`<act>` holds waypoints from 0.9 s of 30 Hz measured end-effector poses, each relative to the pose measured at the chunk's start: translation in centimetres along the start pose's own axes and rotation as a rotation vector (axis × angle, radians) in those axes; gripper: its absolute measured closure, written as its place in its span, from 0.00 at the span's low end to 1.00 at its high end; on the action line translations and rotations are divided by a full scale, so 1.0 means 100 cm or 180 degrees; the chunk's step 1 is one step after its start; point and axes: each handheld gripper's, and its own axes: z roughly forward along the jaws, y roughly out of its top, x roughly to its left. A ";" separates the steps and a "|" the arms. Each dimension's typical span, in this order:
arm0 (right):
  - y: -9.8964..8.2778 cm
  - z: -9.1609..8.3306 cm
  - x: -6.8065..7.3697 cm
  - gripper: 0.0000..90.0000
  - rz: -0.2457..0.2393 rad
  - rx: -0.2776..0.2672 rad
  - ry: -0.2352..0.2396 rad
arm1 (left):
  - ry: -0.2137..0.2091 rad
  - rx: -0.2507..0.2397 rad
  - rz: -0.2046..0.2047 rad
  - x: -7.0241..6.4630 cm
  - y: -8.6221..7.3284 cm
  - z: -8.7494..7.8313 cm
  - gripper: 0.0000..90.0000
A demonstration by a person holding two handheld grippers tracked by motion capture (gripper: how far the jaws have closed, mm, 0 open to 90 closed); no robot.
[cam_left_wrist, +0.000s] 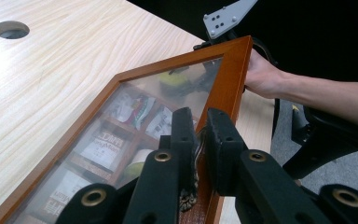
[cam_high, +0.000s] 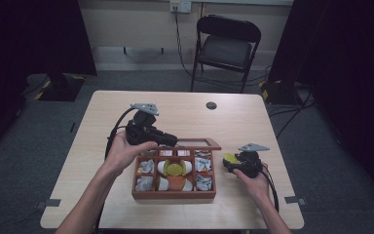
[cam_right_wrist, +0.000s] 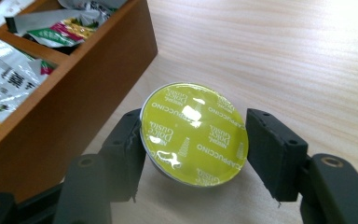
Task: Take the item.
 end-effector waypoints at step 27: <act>-0.013 -0.033 0.000 0.21 -0.0019 -0.0006 0.0077 | -0.0023 0.0046 -0.0038 -0.001 -0.001 0.001 0.91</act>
